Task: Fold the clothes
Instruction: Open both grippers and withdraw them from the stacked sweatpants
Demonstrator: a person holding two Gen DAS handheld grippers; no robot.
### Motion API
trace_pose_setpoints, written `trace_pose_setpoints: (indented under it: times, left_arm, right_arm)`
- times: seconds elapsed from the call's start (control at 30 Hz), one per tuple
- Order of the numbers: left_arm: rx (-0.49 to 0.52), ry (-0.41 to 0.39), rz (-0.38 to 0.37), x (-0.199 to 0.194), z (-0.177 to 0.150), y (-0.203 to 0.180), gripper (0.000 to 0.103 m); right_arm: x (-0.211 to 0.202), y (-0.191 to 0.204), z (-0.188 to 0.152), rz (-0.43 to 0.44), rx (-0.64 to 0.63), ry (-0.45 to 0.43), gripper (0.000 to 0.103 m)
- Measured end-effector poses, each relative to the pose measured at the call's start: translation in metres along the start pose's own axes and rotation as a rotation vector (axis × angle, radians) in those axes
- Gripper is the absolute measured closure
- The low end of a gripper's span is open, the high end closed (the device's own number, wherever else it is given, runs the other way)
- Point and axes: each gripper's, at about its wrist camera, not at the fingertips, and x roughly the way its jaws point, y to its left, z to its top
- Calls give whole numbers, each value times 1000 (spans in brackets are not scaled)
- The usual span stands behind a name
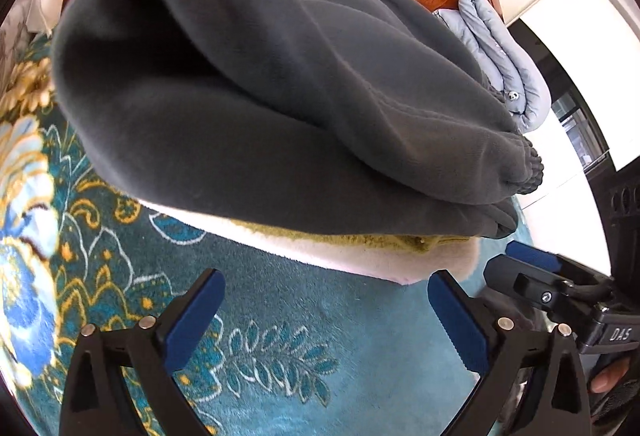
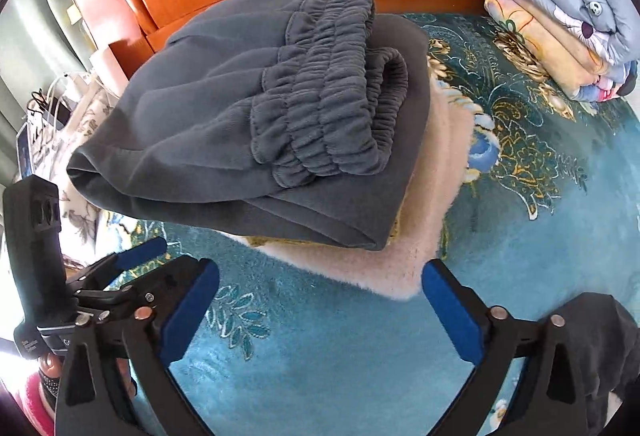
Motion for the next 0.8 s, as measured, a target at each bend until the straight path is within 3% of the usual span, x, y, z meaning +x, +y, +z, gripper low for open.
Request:
trace_pose_setpoints:
  times: [0.8]
  left_arm:
    - [-4,-60,30,9,-3,-6,0]
  right_arm:
    - [7,13,10,-46,-44,-19,0]
